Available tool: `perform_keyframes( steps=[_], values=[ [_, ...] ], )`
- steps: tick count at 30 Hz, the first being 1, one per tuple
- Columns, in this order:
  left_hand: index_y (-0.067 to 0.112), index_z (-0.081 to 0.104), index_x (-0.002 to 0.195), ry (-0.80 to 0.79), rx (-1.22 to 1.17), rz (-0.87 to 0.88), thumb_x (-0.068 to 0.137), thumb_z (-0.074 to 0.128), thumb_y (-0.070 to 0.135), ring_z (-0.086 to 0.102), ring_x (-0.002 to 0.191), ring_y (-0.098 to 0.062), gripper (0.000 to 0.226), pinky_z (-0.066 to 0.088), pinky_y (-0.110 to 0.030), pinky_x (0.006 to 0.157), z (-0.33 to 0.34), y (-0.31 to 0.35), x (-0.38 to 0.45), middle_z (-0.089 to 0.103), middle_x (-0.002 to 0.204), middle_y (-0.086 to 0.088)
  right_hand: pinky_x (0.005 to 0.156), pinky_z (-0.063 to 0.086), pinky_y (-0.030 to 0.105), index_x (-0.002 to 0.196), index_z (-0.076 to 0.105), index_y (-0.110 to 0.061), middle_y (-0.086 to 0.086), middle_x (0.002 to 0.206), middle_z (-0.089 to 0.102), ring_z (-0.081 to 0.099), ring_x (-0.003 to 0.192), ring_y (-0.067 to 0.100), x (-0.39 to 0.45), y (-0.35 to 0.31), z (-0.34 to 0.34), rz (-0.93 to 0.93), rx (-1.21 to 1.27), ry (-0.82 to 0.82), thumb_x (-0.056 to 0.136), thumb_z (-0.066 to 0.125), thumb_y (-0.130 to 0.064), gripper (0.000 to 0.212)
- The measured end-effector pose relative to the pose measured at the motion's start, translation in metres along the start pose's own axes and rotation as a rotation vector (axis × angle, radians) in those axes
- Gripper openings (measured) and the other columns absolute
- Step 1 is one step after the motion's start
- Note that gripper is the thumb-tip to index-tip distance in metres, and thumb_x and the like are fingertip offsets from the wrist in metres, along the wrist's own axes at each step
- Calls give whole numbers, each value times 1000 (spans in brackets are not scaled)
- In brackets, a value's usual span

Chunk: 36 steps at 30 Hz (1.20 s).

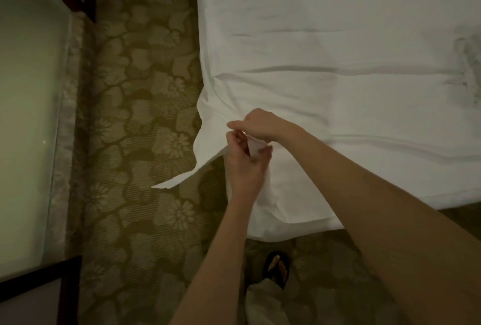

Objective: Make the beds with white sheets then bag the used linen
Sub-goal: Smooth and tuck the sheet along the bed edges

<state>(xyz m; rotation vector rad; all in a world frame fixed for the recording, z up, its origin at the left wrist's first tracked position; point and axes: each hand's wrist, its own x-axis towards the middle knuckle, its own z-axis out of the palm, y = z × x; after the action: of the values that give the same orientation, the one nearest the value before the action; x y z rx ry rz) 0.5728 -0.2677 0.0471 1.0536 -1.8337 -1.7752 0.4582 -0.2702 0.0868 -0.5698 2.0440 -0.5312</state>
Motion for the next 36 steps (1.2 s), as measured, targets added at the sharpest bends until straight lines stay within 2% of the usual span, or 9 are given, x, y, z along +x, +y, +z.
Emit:
perform_keyframes(
  steps=[9,14,18,21,25,27,30,32,36],
  values=[
    [16,46,100,-70,86,-104,77,79,5,64,84,3,42,49,-13,70,-3,-37,-22,65,91,9,75,48,32,84,65,-7,1,82,65,59,78,15,0,26,12,259,49,-263,86,68,-32,24],
    [29,36,93,-139,109,-189,75,82,17,70,90,-14,51,56,-35,80,-12,-49,-16,73,96,-1,82,46,34,88,65,-13,-3,88,64,58,93,17,3,34,15,247,37,-307,86,64,-44,31],
    [23,37,116,-137,58,-235,77,80,11,69,83,-3,59,53,-19,74,-18,-49,-10,70,90,3,82,50,30,109,66,-8,1,106,61,57,108,18,8,41,19,164,-53,-284,76,76,-47,52],
    [23,33,132,-178,-19,-308,80,75,1,68,79,3,71,49,-8,67,-23,-50,-5,70,90,2,66,44,22,107,70,-6,5,95,61,57,87,17,11,43,21,105,-138,-244,72,80,-44,53],
    [22,33,141,-254,20,-406,78,77,4,65,91,-4,78,49,-21,85,-44,-60,0,67,95,-1,59,40,17,98,75,-8,2,85,65,55,81,13,10,50,3,19,-36,-166,73,82,-29,34],
    [23,46,133,-276,180,-406,78,79,12,60,92,-6,65,50,-23,82,-54,-67,5,63,99,5,59,39,10,95,76,-13,-6,80,66,55,80,5,2,55,-9,-37,77,-148,77,79,-25,22],
    [14,67,97,-159,438,-308,86,71,23,50,60,1,15,37,-11,54,-57,-71,13,58,72,8,53,36,5,93,76,-16,-12,78,65,53,75,0,-7,64,-16,-50,189,-106,80,77,-25,16],
    [7,62,66,-56,511,-165,87,71,25,41,49,-2,30,34,-15,47,-60,-73,27,46,57,3,57,38,5,88,76,-18,-10,78,66,54,76,1,-11,73,-16,-51,255,-57,80,77,-24,10],
    [15,68,70,-39,611,24,75,79,42,54,96,-25,29,47,-47,89,-72,-45,61,56,95,-7,79,46,23,85,76,-17,2,88,72,60,86,9,-14,95,-18,-21,452,140,78,78,-24,10]
  ],
)
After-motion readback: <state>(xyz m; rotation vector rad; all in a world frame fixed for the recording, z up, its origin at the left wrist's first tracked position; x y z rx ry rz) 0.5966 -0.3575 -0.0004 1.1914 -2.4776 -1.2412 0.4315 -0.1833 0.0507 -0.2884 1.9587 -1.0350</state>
